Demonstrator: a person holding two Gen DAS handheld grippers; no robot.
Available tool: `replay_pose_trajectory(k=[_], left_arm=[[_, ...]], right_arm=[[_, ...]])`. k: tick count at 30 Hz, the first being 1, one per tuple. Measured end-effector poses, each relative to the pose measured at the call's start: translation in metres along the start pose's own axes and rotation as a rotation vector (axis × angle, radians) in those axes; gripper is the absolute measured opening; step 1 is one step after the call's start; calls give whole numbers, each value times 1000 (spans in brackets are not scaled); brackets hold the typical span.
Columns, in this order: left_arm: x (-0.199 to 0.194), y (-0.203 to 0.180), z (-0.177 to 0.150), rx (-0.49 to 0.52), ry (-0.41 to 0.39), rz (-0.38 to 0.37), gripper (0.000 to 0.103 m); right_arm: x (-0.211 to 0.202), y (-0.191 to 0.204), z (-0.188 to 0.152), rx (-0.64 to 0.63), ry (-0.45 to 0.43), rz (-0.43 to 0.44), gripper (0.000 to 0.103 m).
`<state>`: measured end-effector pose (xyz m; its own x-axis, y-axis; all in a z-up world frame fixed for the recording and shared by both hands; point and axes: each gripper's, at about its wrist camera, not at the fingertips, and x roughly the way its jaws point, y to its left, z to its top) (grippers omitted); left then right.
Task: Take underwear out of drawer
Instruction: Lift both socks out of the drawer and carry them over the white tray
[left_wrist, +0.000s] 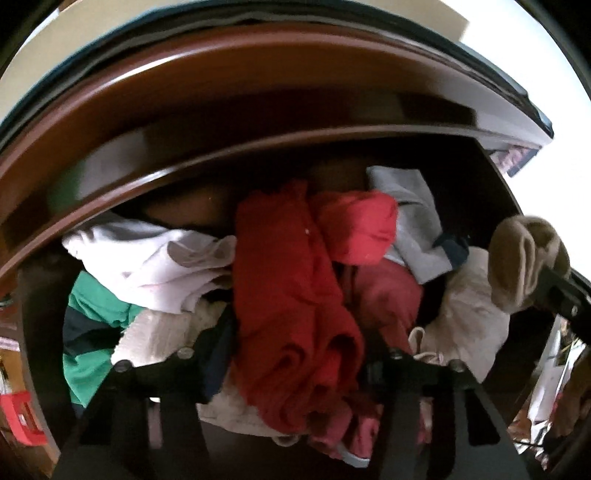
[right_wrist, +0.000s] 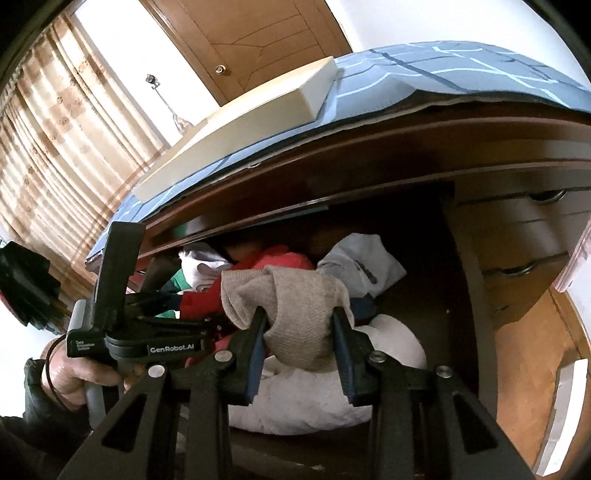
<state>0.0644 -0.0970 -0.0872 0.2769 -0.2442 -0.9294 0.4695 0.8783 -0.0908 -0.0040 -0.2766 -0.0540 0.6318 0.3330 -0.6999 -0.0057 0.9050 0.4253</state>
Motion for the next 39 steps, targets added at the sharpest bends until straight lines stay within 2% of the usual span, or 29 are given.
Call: replay_pose_trajectory(k=[7, 12, 22, 31, 39], left_arm=[[-24, 18, -16, -59, -80, -102, 49], [-52, 31, -25, -68, -146, -133, 49], [-114, 36, -34, -38, -273, -137, 49], [-166, 40, -26, -15, -399, -140, 49], [-201, 48, -4, 5, -485, -78, 45]], right_arm=[[-13, -5, -4, 34, -32, -3, 36], [-19, -3, -5, 51, -53, -1, 36], [-39, 20, 4, 16, -111, 28, 36], [-54, 54, 26, -59, -170, 60, 36], [-61, 82, 57, -129, -230, 94, 36]])
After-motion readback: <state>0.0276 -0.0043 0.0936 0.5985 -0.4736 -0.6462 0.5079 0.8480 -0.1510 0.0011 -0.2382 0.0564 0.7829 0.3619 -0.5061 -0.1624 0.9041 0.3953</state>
